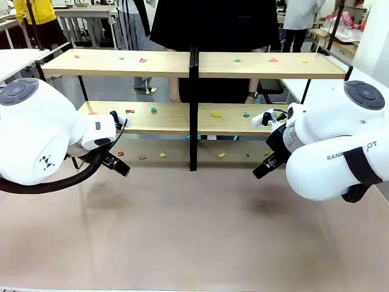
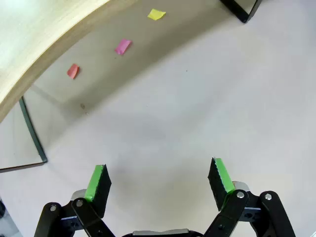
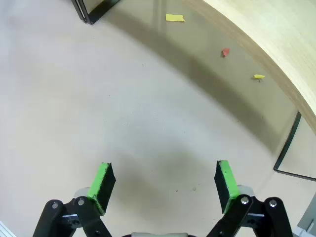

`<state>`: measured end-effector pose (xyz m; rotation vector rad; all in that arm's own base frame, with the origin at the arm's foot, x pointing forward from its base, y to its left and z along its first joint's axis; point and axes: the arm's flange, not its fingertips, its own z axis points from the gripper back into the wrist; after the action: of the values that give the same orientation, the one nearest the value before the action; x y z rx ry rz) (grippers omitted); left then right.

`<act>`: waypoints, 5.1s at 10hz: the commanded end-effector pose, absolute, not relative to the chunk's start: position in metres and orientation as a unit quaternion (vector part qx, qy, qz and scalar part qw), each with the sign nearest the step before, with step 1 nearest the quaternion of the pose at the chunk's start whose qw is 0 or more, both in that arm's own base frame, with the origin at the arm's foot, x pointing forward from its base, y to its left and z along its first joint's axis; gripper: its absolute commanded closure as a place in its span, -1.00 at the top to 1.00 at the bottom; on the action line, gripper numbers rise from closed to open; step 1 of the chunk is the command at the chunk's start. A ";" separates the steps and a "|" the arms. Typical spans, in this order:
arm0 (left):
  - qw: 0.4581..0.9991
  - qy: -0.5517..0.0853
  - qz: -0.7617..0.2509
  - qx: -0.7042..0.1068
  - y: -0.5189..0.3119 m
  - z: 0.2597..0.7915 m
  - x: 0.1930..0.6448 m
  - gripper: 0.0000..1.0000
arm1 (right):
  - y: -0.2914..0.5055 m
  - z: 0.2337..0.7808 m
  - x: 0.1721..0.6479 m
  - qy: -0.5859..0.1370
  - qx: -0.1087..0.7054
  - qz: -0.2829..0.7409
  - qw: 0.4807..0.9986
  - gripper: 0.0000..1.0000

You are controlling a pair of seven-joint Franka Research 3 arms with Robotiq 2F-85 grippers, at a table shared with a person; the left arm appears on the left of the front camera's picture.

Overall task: Clean the shelves.
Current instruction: Pick up the Duster when the human hands it over.

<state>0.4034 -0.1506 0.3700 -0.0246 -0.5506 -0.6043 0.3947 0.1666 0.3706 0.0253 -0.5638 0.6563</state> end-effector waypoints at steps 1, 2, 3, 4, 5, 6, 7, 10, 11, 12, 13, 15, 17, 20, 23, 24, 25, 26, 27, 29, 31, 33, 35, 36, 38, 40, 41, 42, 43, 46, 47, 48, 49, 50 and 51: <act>0.917 -0.268 -0.294 -0.012 -0.151 0.370 0.403 1.00 | 0.167 0.371 0.395 -0.273 0.012 0.318 0.908 1.00; 0.917 -0.268 -0.294 -0.012 -0.151 0.370 0.403 1.00 | 0.167 0.371 0.395 -0.273 0.012 0.318 0.908 1.00; 0.917 -0.268 -0.294 -0.012 -0.151 0.370 0.403 1.00 | 0.167 0.371 0.395 -0.273 0.012 0.318 0.908 1.00; 0.917 -0.268 -0.294 -0.012 -0.151 0.370 0.403 1.00 | 0.167 0.371 0.395 -0.273 0.012 0.318 0.908 1.00; 0.917 -0.268 -0.294 -0.012 -0.151 0.370 0.403 1.00 | 0.167 0.371 0.395 -0.273 0.012 0.318 0.908 1.00; 0.917 -0.268 -0.294 -0.012 -0.151 0.370 0.403 1.00 | 0.167 0.371 0.395 -0.273 0.012 0.318 0.908 1.00; 0.917 -0.268 -0.294 -0.012 -0.151 0.370 0.403 1.00 | 0.167 0.371 0.395 -0.273 0.012 0.318 0.908 1.00; 0.917 -0.268 -0.294 -0.012 -0.151 0.370 0.403 1.00 | 0.167 0.371 0.395 -0.273 0.012 0.318 0.908 1.00; 0.917 -0.268 -0.294 -0.012 -0.151 0.370 0.403 1.00 | 0.167 0.371 0.395 -0.273 0.012 0.318 0.908 1.00; 0.917 -0.268 -0.294 -0.012 -0.151 0.370 0.403 1.00 | 0.167 0.371 0.395 -0.273 0.012 0.318 0.908 1.00; 0.917 -0.268 -0.294 -0.012 -0.151 0.370 0.403 1.00 | 0.167 0.371 0.395 -0.273 0.012 0.318 0.908 1.00; 0.920 -0.239 -0.308 -0.031 -0.147 0.377 0.393 1.00 | 0.164 0.376 0.388 -0.213 0.019 0.325 0.921 1.00; 0.925 -0.152 -0.334 -0.100 -0.127 0.388 0.358 1.00 | 0.139 0.394 0.368 -0.121 0.016 0.322 0.939 1.00; 0.898 -0.191 -0.347 -0.189 -0.068 0.411 0.297 1.00 | 0.076 0.432 0.322 -0.130 0.099 0.337 0.927 1.00; 0.871 -0.335 -0.330 -0.145 -0.020 0.473 0.223 1.00 | 0.022 0.492 0.273 -0.240 0.089 0.326 0.910 1.00; 0.853 -0.371 -0.344 -0.127 -0.017 0.491 0.203 1.00 | 0.016 0.514 0.256 -0.274 0.072 0.338 0.897 1.00; 0.835 -0.406 -0.354 -0.114 -0.016 0.508 0.190 1.00 | 0.013 0.536 0.242 -0.303 0.065 0.353 0.883 1.00; 0.821 -0.440 -0.348 -0.105 -0.014 0.527 0.186 1.00 | 0.013 0.556 0.229 -0.329 0.048 0.351 0.875 1.00; 0.809 -0.458 -0.353 -0.104 -0.013 0.541 0.186 1.00 | 0.013 0.572 0.220 -0.352 0.041 0.349 0.867 1.00; 0.796 -0.480 -0.353 -0.106 -0.016 0.560 0.194 1.00 | 0.011 0.598 0.203 -0.393 0.030 0.343 0.853 1.00; 0.787 -0.501 -0.346 -0.101 -0.020 0.570 0.197 1.00 | 0.013 0.616 0.193 -0.410 0.038 0.341 0.845 1.00; 0.774 -0.527 -0.334 -0.103 -0.025 0.578 0.200 1.00 | 0.016 0.625 0.186 -0.422 0.043 0.346 0.837 1.00; 0.769 -0.550 -0.311 -0.102 -0.029 0.585 0.198 1.00 | 0.013 0.636 0.177 -0.448 0.072 0.342 0.823 1.00; 0.770 -0.548 -0.311 -0.099 -0.028 0.585 0.197 1.00 | 0.013 0.640 0.178 -0.452 0.096 0.332 0.822 1.00; 0.769 -0.547 -0.317 -0.095 -0.026 0.586 0.197 1.00 | 0.008 0.645 0.177 -0.470 0.134 0.291 0.822 1.00; 0.767 -0.550 -0.316 -0.098 -0.024 0.587 0.201 1.00 | 0.000 0.647 0.177 -0.466 0.161 0.263 0.830 1.00; 0.768 -0.549 -0.314 -0.099 -0.024 0.587 0.203 1.00 | -0.002 0.646 0.172 -0.465 0.161 0.261 0.830 1.00; 0.769 -0.546 -0.316 -0.102 -0.024 0.587 0.205 1.00 | -0.003 0.644 0.172 -0.464 0.163 0.257 0.832 1.00; 0.770 -0.544 -0.316 -0.103 -0.024 0.587 0.207 1.00 | -0.006 0.643 0.174 -0.461 0.169 0.255 0.833 1.00; 0.775 -0.537 -0.315 -0.112 -0.020 0.585 0.215 1.00 | -0.014 0.642 0.174 -0.481 0.205 0.208 0.827 1.00; 0.775 -0.534 -0.320 -0.112 -0.020 0.585 0.216 1.00 | -0.012 0.644 0.171 -0.494 0.205 0.206 0.819 1.00; 0.776 -0.531 -0.321 -0.111 -0.020 0.585 0.217 1.00 | -0.012 0.648 0.170 -0.497 0.205 0.208 0.817 1.00; 0.776 -0.529 -0.323 -0.111 -0.018 0.583 0.218 1.00 | -0.012 0.651 0.170 -0.500 0.205 0.209 0.815 1.00; 0.776 -0.528 -0.325 -0.111 -0.018 0.584 0.219 1.00 | -0.011 0.653 0.171 -0.502 0.203 0.209 0.814 1.00; 0.777 -0.526 -0.326 -0.111 -0.018 0.583 0.220 1.00 | -0.012 0.653 0.174 -0.504 0.202 0.204 0.815 1.00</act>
<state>0.2428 -0.0122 0.6513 -0.2541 -1.1267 -0.6952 0.1934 -0.0140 0.6641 0.4108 -1.0542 0.4551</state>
